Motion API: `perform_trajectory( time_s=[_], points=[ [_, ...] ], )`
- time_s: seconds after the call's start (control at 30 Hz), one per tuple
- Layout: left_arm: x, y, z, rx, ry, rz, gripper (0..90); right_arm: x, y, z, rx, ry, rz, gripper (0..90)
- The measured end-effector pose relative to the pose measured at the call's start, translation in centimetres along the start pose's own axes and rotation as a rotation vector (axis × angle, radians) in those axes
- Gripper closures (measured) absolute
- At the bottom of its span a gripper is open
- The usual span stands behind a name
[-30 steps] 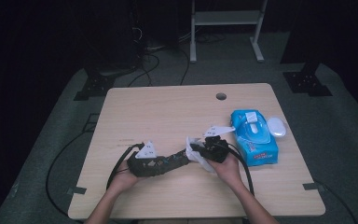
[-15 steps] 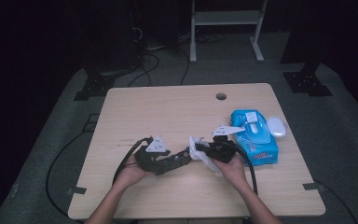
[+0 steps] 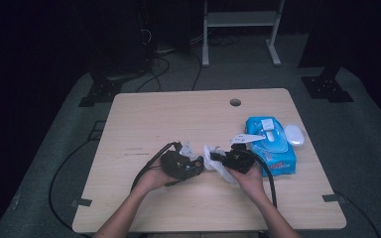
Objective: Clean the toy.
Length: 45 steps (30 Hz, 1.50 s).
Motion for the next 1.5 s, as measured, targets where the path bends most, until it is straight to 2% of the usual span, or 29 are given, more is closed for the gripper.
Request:
perform_trajectory(
  time_s=[0.13,0.23,0.33,0.5,0.7,0.77,0.83,0.9,0.97,1.03,1.07,1.13,1.2,1.33,1.5],
  points=[
    [0.3,0.1,0.0,0.005,-0.01,0.033,54.5,0.2,0.1,0.1,-0.004,-0.004,0.005,87.1],
    [0.4,0.1,-0.1,0.004,-0.013,0.037,55.5,0.3,0.4,0.2,-0.004,-0.005,0.01,87.1],
    [0.4,0.0,-0.3,0.009,0.004,0.033,57.0,0.3,0.4,0.1,0.0,-0.005,0.009,87.1],
    [0.3,0.0,-0.5,0.011,0.006,0.007,57.1,0.2,0.3,0.0,0.006,-0.003,0.0,87.1],
    [-0.1,-0.2,-0.6,-0.008,0.021,-0.041,57.3,-0.2,-0.2,0.0,0.043,-0.02,-0.028,87.1],
    [0.2,0.1,-0.8,0.001,0.034,-0.005,57.2,-0.4,-0.5,0.1,0.044,-0.024,-0.034,87.1],
    [0.3,0.1,-0.8,-0.002,0.023,0.009,56.9,-0.4,-0.5,0.1,0.027,-0.015,-0.032,87.1],
    [0.3,0.1,-0.8,-0.002,0.02,0.019,56.2,-0.4,-0.4,0.0,0.033,-0.013,-0.028,87.1],
    [0.6,0.5,-0.9,-0.006,0.022,0.06,49.3,-0.4,-0.3,-0.1,0.033,-0.009,-0.027,87.1],
    [1.1,0.9,-0.9,0.004,0.007,0.097,43.8,-0.4,-0.2,-0.3,0.038,-0.004,-0.025,87.1],
    [1.1,0.9,-0.9,0.013,0.004,0.095,44.9,-0.4,-0.1,-0.3,0.037,-0.003,-0.023,87.0],
    [1.1,0.8,-0.8,0.01,0.004,0.074,54.6,-0.4,0.0,-0.4,0.038,-0.002,-0.021,87.1],
    [1.0,0.7,-0.9,0.008,0.007,0.063,56.1,-0.4,0.0,-0.5,0.045,-0.005,-0.023,87.1],
    [0.8,0.5,-1.1,0.04,-0.01,0.029,56.4,-0.6,-0.5,-0.1,0.051,-0.022,-0.041,87.1],
    [-0.1,-0.4,-1.6,0.0,0.009,-0.104,56.5,-0.7,-1.3,1.6,0.045,-0.078,-0.069,87.1]
  ],
)
Point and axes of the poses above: each handheld gripper's, and its own axes: x roughly forward along the jaws, y roughly out of its underside, z roughly to its left, the point moved 9 cm from there along x, roughly forward along the jaws, and after that the axes turned 11 degrees about -z, right-handed, at the moved point
